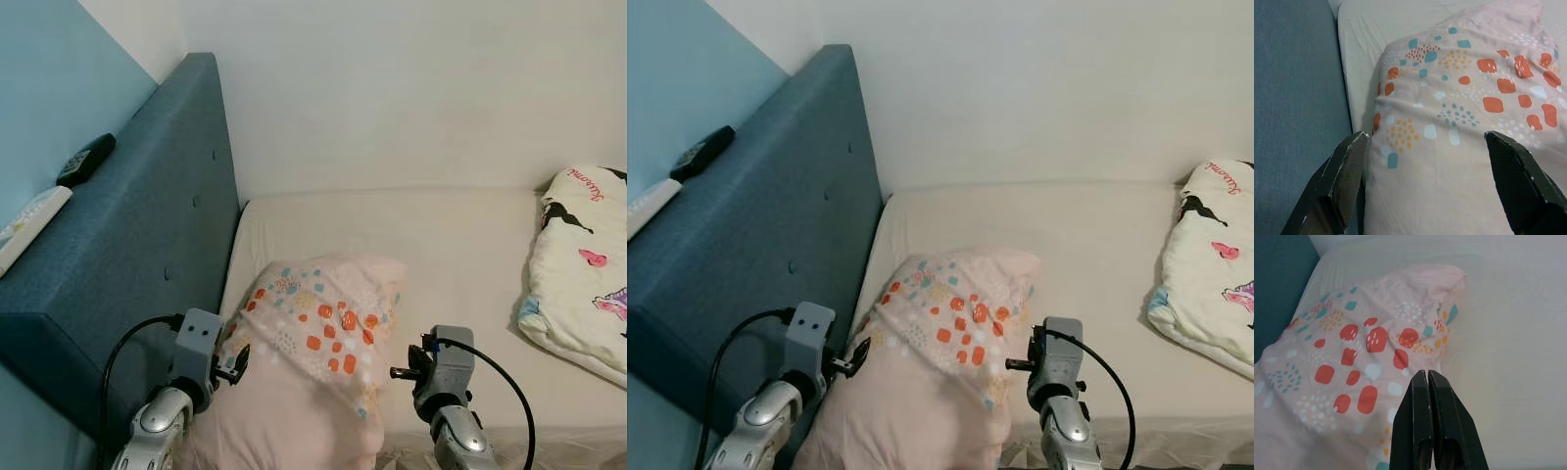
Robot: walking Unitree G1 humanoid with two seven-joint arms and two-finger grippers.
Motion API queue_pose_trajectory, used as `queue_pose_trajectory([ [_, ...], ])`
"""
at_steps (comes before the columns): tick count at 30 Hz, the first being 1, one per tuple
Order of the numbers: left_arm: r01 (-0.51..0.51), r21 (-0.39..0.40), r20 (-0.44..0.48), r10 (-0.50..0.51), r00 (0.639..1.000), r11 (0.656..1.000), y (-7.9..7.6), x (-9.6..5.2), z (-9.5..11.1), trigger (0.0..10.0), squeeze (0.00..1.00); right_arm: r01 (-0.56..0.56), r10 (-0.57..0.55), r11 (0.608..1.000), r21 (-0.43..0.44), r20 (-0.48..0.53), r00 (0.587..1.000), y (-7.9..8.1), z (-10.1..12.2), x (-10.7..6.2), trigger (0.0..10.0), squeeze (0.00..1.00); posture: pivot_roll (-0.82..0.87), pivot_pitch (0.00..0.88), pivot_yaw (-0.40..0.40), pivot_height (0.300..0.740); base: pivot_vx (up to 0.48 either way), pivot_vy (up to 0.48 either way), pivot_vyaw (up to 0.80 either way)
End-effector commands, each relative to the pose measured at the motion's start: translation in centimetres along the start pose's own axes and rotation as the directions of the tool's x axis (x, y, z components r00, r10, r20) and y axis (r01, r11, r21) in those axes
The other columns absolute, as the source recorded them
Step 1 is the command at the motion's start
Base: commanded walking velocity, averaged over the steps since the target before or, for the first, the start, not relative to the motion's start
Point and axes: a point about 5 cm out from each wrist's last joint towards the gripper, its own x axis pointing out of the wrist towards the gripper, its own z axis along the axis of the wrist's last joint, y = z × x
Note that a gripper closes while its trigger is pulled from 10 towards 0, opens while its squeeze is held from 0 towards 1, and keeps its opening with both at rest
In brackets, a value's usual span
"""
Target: Clean up the room
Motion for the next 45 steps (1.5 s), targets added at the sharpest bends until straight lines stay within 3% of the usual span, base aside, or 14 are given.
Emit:
queue_pose_trajectory([
  [1, 0.005, 0.013, -0.007, -0.005, 1.0, 1.0, 0.06, -0.27, -0.26, 10.0, 0.0, -0.008, 0.008, 1.0, -0.002, 0.008, 1.0, 0.05, -0.07, -0.16, 10.0, 0.0, -0.07, 0.066, 0.008, 0.655, 0.0, 0.0, 0.0],
  [19, 0.014, 0.015, -0.014, -0.014, 1.0, 1.0, -0.09, -0.61, -0.41, 10.0, 0.0, -0.011, 0.011, 1.0, -0.02, 0.011, 1.0, 0.09, 0.03, -0.17, 10.0, 0.0, -0.06, 0.077, 0.009, 0.645, 0.0, 0.0, 0.0],
  [45, 0.046, 0.035, -0.031, -0.045, 0.998, 0.998, -0.07, -1.02, -0.42, 10.0, 0.0, -0.003, 0.003, 1.0, 0.019, 0.012, 1.0, 0.22, -0.31, -0.44, 10.0, 0.0, -0.04, 0.106, 0.025, 0.63, 0.0, 0.0, 0.0],
])
